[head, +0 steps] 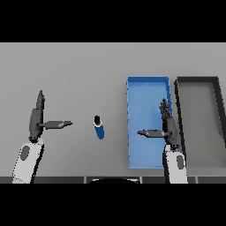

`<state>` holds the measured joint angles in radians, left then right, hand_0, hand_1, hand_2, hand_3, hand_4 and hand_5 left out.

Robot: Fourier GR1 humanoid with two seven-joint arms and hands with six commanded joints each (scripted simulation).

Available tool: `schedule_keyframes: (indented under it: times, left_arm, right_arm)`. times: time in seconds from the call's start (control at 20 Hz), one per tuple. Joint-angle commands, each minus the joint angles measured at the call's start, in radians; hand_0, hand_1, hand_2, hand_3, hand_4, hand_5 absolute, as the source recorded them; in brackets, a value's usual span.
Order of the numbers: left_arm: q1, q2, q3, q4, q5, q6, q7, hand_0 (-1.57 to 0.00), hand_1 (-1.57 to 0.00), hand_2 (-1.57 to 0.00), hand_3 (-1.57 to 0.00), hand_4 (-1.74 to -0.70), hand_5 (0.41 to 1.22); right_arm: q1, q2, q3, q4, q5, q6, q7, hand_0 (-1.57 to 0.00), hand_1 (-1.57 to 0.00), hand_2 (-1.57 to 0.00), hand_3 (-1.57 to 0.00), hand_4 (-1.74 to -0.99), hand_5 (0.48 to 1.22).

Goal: Pick up the blue pipe and place it into the blue bin.

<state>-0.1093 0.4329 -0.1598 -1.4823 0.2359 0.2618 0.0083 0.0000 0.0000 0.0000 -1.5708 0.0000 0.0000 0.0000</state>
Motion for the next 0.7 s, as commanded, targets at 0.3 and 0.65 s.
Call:
schedule_keyframes:
  times: [0.3, 0.65]
  left_arm:
    - [-0.006, 0.091, -0.021, 0.003, 0.016, -0.153, -0.051, 0.00, 0.00, 0.00, 0.00, -1.07, 0.591]
    - [0.007, 0.218, -0.054, 0.007, 0.045, -0.384, -0.110, 0.00, 0.00, 0.00, 0.00, -1.08, 0.600]
  right_arm:
    - [0.020, -0.030, 0.047, -0.023, 0.058, 0.020, -0.050, 0.00, 0.00, 0.00, 0.00, -1.225, 0.617]
    - [0.077, -0.094, 0.124, -0.107, 0.188, 0.027, -0.044, 0.00, 0.00, 0.00, 0.00, -1.196, 0.609]
